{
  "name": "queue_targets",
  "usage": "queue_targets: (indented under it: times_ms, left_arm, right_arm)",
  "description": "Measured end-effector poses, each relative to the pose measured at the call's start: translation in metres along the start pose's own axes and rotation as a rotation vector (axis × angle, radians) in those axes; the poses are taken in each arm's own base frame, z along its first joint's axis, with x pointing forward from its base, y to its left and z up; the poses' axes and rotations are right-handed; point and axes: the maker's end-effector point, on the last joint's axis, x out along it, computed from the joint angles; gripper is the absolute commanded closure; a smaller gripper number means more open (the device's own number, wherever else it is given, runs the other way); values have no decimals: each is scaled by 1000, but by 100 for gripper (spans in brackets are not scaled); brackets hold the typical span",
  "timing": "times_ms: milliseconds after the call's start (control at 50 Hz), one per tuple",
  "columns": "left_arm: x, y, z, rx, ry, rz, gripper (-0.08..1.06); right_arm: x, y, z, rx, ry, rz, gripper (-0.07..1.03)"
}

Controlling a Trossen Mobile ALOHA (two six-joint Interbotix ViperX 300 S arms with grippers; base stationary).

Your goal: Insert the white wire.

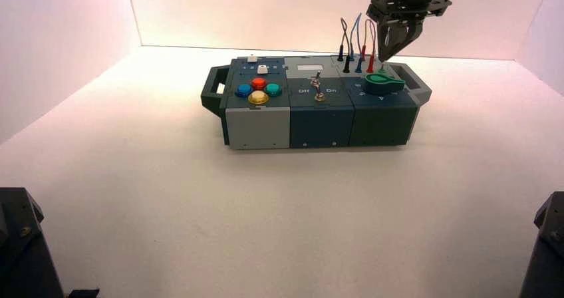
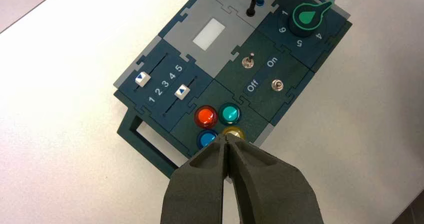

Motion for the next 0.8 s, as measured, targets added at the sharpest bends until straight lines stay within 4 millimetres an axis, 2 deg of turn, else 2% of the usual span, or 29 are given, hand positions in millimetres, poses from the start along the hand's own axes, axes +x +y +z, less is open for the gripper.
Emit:
queue_targets:
  times_ms: [800]
  left_arm:
    - [0, 0, 0, 0, -1, 1, 101]
  right_arm:
    - [13, 0, -5, 0, 25, 6, 99]
